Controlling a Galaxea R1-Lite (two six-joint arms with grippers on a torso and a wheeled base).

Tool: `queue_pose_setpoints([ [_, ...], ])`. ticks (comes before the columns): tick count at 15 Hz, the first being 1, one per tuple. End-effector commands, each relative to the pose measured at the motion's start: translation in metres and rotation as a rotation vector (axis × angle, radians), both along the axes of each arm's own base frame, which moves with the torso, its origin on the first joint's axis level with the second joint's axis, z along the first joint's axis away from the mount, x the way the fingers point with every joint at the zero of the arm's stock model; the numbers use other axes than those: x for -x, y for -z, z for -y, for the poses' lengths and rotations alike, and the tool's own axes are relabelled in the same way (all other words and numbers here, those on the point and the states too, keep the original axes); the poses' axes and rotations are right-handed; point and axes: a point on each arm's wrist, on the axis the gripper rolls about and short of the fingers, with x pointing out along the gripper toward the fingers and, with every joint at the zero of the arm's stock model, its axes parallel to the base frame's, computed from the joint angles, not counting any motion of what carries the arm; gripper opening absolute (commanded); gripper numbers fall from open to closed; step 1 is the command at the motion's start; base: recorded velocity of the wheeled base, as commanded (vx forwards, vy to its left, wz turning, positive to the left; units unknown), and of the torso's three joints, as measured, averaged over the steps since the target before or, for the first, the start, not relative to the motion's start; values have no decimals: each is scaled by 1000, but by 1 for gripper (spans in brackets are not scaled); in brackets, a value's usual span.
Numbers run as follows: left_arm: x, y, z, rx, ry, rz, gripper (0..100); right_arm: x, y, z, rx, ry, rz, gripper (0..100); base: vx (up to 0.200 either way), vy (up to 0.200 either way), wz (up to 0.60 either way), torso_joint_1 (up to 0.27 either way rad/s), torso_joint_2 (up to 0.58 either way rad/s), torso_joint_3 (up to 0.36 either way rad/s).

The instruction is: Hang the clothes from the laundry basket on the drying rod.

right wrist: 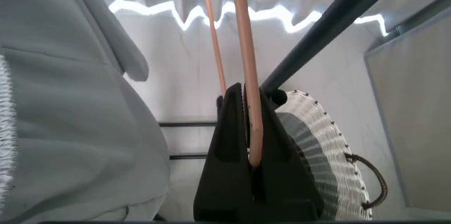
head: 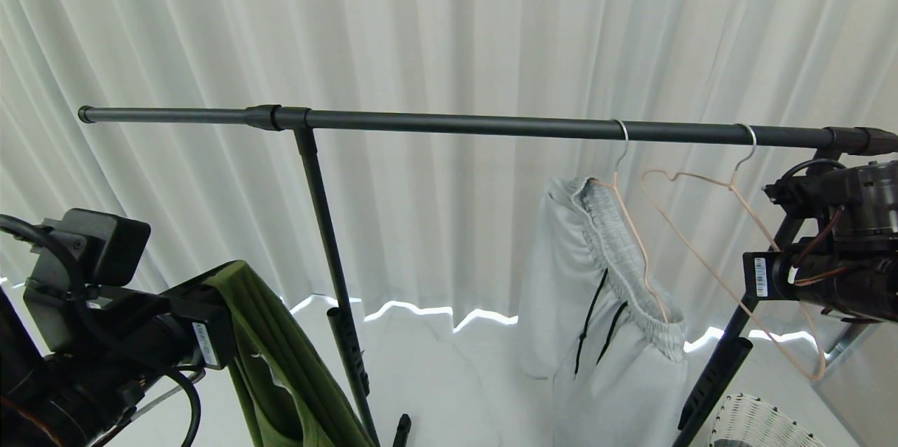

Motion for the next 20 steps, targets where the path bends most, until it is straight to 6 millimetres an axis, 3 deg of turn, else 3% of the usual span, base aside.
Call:
queue_pose_setpoints([
  [1, 0, -1, 0, 1, -1, 3, 0, 1, -2, 0, -5, 2, 7, 0, 0, 0, 0, 0, 0, 0],
  [7, 0, -1, 0, 1, -1, 3, 0, 16, -15, 4, -43, 23, 66, 0, 0, 0, 0, 0, 0, 0],
  [18, 9, -10, -4, 17, -5, 57, 0, 82, -3, 18, -52, -52, 184, 0, 0, 0, 0, 0, 0, 0],
  [20, 12, -12, -6, 22, -10, 75, 0, 95, -11, 22, -78, -88, 227, 0, 0, 0, 0, 0, 0, 0],
])
